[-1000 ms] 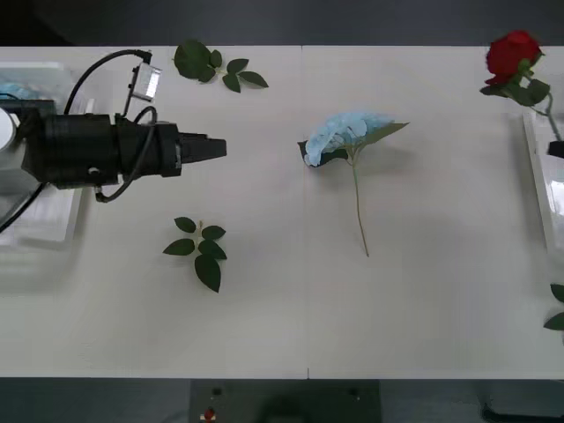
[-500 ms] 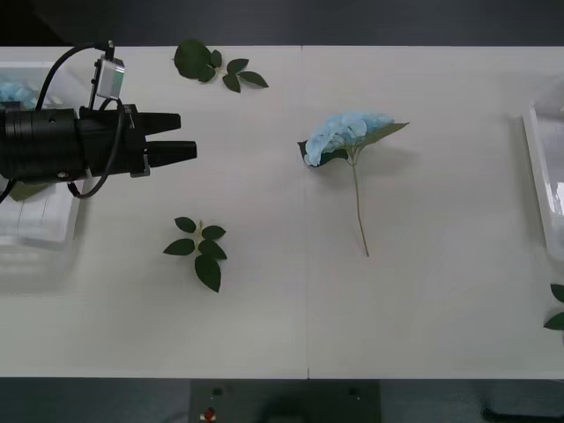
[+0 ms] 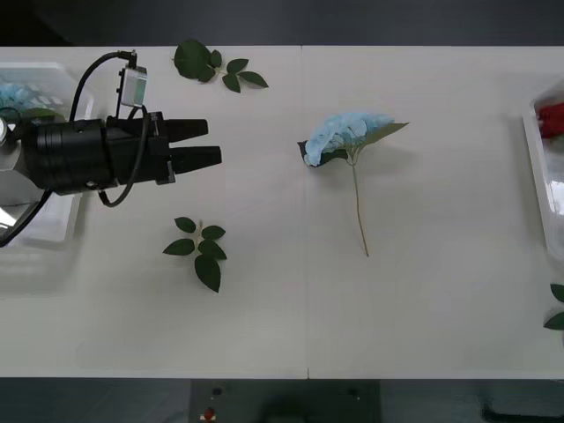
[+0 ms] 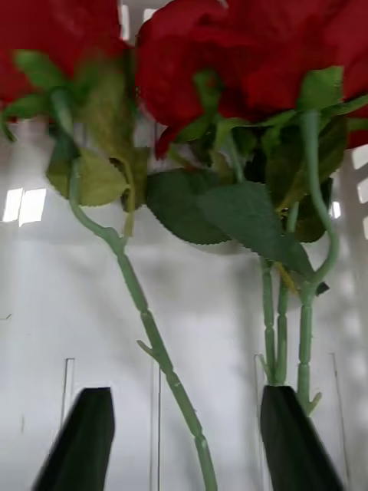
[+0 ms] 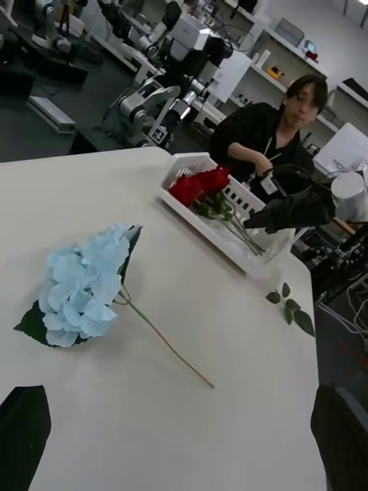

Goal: Put the red flowers into the right box and the blue flowers into the left box

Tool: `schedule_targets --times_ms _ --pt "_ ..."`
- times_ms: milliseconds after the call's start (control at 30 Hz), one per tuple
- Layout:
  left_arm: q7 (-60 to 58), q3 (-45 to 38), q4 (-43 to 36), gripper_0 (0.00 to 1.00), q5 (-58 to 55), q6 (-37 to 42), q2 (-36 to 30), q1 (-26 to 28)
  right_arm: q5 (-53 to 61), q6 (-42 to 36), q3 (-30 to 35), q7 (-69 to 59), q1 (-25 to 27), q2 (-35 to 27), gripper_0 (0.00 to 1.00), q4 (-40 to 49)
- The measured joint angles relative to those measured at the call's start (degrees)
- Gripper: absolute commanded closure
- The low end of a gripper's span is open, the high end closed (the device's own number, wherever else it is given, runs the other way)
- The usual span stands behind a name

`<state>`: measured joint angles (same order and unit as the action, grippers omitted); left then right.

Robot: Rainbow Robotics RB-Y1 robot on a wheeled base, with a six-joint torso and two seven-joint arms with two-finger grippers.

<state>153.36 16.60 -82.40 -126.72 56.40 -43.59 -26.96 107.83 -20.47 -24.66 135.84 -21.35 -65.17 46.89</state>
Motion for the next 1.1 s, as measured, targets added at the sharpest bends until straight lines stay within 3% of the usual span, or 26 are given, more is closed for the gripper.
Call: schedule_targets --times_ms 133,333,500,700,933,1100 --pt "0.0 0.01 0.0 0.01 -0.04 0.0 0.06 0.0 -3.41 -4.44 0.0 0.0 -1.77 -0.03 0.05 -0.08" --pt "0.0 0.01 0.0 0.02 -0.07 0.0 0.06 0.0 -3.41 -17.07 0.0 -0.46 -6.2 -0.82 0.03 -0.11" --pt "0.0 0.01 0.0 0.02 -0.13 -0.01 0.06 0.0 -4.74 -24.94 0.0 -11.87 -10.38 -2.93 0.03 2.18" --pt "0.0 0.01 0.03 0.01 -0.19 -0.04 0.06 0.0 -14.12 -33.17 0.0 -26.45 -14.35 -5.37 0.03 13.18" --pt "0.0 0.02 0.05 0.0 -0.24 -0.12 0.06 0.0 -27.84 -45.27 -0.01 -51.89 -19.62 -5.32 0.02 27.41" --pt "0.0 0.02 0.05 0.0 -0.24 -0.93 0.06 0.0 -35.39 -54.97 -0.01 -57.88 -24.42 -2.1 0.02 32.1"
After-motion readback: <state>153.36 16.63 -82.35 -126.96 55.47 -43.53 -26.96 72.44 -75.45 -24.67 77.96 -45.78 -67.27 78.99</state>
